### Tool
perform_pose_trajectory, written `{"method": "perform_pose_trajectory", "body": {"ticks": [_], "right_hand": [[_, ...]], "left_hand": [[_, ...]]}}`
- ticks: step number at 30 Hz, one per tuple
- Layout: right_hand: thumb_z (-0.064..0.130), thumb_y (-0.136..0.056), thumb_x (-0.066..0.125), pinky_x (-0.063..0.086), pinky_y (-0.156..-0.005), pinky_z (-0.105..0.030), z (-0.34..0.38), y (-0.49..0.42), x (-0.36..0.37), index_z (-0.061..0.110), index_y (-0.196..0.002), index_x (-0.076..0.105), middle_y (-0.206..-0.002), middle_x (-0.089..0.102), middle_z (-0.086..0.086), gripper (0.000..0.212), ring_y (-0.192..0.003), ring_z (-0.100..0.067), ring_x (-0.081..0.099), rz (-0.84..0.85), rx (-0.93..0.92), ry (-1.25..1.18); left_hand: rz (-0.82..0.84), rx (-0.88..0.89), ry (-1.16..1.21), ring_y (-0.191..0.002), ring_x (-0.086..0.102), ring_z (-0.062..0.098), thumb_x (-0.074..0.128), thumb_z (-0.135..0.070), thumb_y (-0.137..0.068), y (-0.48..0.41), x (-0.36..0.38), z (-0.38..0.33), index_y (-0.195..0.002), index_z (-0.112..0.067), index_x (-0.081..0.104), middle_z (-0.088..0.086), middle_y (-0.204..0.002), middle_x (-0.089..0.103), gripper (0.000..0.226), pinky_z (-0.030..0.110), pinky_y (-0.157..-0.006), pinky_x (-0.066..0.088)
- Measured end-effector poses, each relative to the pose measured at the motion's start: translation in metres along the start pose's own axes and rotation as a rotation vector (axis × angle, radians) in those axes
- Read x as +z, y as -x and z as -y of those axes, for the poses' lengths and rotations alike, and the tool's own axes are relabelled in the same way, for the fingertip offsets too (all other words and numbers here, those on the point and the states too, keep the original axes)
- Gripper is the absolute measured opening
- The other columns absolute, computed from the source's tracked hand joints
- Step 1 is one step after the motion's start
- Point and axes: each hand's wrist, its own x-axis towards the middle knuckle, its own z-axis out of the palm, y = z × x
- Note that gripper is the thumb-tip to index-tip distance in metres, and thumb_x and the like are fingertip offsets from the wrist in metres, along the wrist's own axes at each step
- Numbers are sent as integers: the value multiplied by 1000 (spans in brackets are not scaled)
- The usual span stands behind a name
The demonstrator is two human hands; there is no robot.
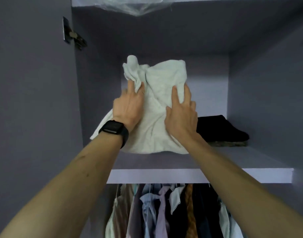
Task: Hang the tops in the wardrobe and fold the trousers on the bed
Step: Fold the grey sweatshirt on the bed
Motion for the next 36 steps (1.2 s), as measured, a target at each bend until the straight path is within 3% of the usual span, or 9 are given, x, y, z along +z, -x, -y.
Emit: {"method": "perform_pose_trajectory", "body": {"ticks": [5, 9, 15, 20, 24, 28, 32, 34, 36], "right_hand": [[30, -99, 53, 45, -95, -38, -27, 10, 48, 25, -156, 24, -164, 8, -5, 64, -132, -38, 41, 476, 168, -44], [49, -95, 61, 34, -116, -34, -87, 38, 76, 17, -156, 33, -162, 28, -7, 74, -142, -27, 38, 874, 366, -80], [78, -81, 59, 23, -123, -37, -107, 40, 70, 28, -159, 28, -166, 22, -1, 97, -150, -23, 27, 942, 451, -232], [89, -81, 36, 22, -122, -43, -94, 63, 59, 34, -161, 10, -169, -1, -3, 100, -153, -31, 15, 855, 388, -74], [87, -85, 29, 24, -118, -50, -80, 86, 50, 40, -159, 13, -168, -11, 2, 89, -151, -39, 13, 815, 308, -45], [86, -87, 29, 23, -119, -52, -80, 99, 46, 43, -159, 11, -168, -17, 2, 86, -152, -40, 9, 795, 296, -52], [84, -87, 29, 28, -116, -50, -87, 109, 42, 43, -158, 14, -169, -13, 1, 83, -150, -41, 16, 773, 277, -66], [83, -88, 30, 30, -115, -50, -90, 112, 40, 43, -158, 14, -169, -11, 0, 83, -150, -42, 17, 749, 277, -80], [86, -85, 32, 30, -115, -51, -94, 115, 39, 43, -158, 14, -169, -11, 0, 87, -150, -42, 16, 749, 268, -91]], "left_hand": [[509, -31, 30, -116, 55, 40, 52, -25, -98, 2, 61, 26, -143, -21, 43, 13, -144, 31, 47, 47, -98, 46], [975, -82, 172, -145, 32, 35, 36, -34, -107, 57, 145, 12, -155, -21, 36, 14, -161, 28, 50, 42, -119, 27], [1061, -272, 417, -150, 28, 26, 31, -70, -99, 73, 139, 37, -159, -35, 25, -1, -165, 25, 69, 40, -122, 19], [962, -362, 417, -148, 31, 28, 38, -75, -93, 98, 111, 39, -158, -35, 23, -1, -163, 30, 78, 40, -119, 25], [639, -597, 511, -141, 38, 32, 48, -72, -90, 139, 95, 30, -154, -32, 31, 5, -157, 33, 77, 47, -113, 36], [265, -1121, 924, -128, 49, 36, 70, -49, -87, 181, 99, 6, -150, -23, 34, 10, -148, 33, 78, 44, -107, 43], [93, -1677, 1338, -112, 61, 35, 84, -49, -70, 211, 103, -17, -142, -20, 32, 12, -136, 51, 94, 49, -94, 55], [131, -1666, 1732, -99, 70, 31, 86, -47, -72, 215, 102, -27, -133, -13, 45, 11, -119, 65, 81, 50, -80, 61], [147, -1534, 1897, -95, 74, 31, 88, -42, -72, 209, 99, -34, -127, -11, 58, 12, -113, 73, 70, 50, -80, 62]]}}
